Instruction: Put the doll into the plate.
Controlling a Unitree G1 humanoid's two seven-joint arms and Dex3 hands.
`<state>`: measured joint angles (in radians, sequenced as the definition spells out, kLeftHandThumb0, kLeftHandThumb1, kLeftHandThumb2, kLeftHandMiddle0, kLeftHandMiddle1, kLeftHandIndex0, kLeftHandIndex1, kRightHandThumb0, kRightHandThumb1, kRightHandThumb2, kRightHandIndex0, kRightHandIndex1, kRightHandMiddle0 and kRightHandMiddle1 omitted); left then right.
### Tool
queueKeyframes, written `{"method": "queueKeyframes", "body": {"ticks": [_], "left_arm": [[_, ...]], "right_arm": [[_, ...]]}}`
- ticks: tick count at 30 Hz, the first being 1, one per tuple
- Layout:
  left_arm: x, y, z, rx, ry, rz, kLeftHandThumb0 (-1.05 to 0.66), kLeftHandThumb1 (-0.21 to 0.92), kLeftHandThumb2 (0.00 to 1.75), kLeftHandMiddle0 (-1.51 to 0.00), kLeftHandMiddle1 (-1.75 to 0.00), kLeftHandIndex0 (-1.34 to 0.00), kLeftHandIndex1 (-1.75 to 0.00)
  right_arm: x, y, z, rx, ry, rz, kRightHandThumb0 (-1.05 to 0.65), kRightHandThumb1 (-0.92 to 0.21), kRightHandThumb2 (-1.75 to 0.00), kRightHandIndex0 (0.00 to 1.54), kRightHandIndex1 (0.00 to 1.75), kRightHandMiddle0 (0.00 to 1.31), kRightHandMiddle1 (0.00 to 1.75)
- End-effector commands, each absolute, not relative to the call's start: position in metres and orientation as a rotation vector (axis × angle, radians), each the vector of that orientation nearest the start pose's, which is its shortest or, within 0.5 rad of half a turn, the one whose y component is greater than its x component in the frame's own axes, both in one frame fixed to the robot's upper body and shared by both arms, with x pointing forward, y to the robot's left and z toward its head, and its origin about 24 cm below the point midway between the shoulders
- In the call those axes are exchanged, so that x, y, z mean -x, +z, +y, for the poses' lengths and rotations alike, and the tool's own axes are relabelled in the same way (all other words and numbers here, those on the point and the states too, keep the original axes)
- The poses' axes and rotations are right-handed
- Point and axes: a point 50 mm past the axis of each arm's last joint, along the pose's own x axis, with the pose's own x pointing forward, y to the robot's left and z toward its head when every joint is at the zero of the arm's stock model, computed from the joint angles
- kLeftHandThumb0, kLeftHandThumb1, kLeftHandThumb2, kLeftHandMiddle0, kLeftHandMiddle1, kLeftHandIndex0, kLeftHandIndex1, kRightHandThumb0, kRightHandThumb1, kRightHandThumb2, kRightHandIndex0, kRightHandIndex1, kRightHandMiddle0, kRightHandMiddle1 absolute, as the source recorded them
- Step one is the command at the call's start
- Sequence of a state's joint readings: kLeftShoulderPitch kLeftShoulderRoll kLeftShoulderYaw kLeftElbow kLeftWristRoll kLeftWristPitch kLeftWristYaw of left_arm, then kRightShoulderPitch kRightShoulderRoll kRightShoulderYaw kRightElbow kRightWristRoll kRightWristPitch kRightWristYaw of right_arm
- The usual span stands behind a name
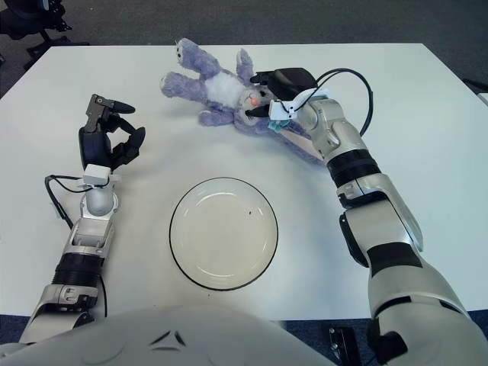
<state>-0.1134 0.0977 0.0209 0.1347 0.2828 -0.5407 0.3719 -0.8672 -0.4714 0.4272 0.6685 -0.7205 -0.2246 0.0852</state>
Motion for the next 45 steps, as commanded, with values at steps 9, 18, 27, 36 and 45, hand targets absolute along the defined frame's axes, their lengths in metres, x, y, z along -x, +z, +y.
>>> {"method": "queueKeyframes", "body": {"ticks": [9,18,27,36,45], "left_arm": [[-0.243,0.049,0.164,-0.263,0.256,-0.391,-0.36,0.92,0.28,-0.76,-1.75,-0.45,-1.48],[-0.243,0.049,0.162,-0.261,0.256,-0.394,-0.36,0.92,0.28,-0.76,-1.75,-0.45,-1.48],[-0.243,0.05,0.162,-0.26,0.256,-0.395,-0.36,0.92,0.28,-0.76,-1.75,-0.45,-1.48],[-0.242,0.05,0.16,-0.259,0.258,-0.4,-0.36,0.92,0.28,-0.76,-1.75,-0.45,-1.48],[-0.241,0.052,0.159,-0.257,0.258,-0.406,-0.36,0.92,0.28,-0.75,-1.75,-0.45,-1.48]], "right_arm": [[-0.388,0.157,-0.126,1.441,0.393,-0.347,-0.85,-0.92,-0.53,0.53,0.0,0.47,0.04],[-0.388,0.152,-0.116,1.437,0.429,-0.357,-0.86,-0.92,-0.54,0.5,0.0,0.46,0.03],[-0.388,0.148,-0.112,1.443,0.441,-0.351,-0.86,-0.92,-0.54,0.5,0.0,0.46,0.03],[-0.389,0.137,-0.101,1.458,0.457,-0.333,-0.89,-0.92,-0.56,0.49,0.0,0.44,0.01],[-0.387,0.108,-0.095,1.465,0.449,-0.307,-0.9,-0.92,-0.57,0.48,0.0,0.43,0.01]]}}
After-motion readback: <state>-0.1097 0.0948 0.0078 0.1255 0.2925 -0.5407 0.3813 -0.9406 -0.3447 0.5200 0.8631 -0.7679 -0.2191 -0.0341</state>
